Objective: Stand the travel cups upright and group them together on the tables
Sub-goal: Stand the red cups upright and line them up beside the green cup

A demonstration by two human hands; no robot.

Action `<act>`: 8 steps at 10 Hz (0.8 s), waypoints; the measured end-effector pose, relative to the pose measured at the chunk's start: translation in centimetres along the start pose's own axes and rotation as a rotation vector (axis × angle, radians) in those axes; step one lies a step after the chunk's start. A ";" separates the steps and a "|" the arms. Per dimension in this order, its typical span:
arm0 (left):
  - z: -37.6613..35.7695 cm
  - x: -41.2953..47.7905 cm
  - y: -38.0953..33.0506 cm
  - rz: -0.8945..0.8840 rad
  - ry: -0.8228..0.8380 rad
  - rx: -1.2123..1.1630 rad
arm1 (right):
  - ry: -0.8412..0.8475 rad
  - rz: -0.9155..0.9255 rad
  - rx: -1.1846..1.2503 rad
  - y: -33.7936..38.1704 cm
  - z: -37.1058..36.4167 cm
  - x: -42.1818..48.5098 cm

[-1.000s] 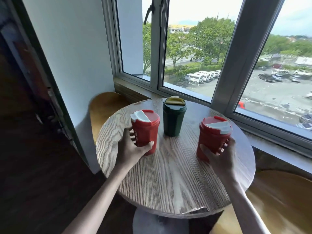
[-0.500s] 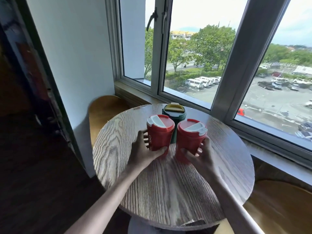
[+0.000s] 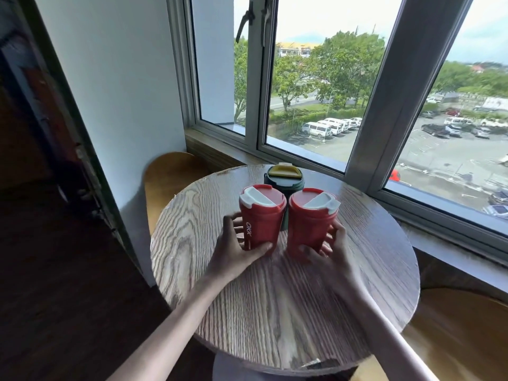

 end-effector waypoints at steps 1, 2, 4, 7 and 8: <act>-0.1 0.0 0.0 -0.007 0.016 -0.008 | -0.004 0.011 0.016 -0.6 0.4 0.6; -0.1 0.0 0.3 -0.004 0.006 0.008 | 0.005 0.019 0.009 -0.6 0.3 0.8; 0.0 0.0 0.3 0.002 -0.004 0.026 | -0.029 -0.014 -0.029 -0.8 0.3 1.0; 0.1 -0.3 0.1 0.002 -0.015 0.011 | 0.001 0.025 -0.041 -0.5 0.2 0.8; 0.2 -0.3 0.0 0.003 -0.018 -0.001 | 0.001 0.043 -0.026 -0.2 0.2 0.6</act>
Point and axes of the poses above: each hand's wrist, its own x-axis towards the middle knuckle, its own z-axis out of the back of the hand, y = z × x, the point moved 10 cm from there along x, towards the middle knuckle, and after that the axes turned 1 degree about -z, right-handed, at the moved point
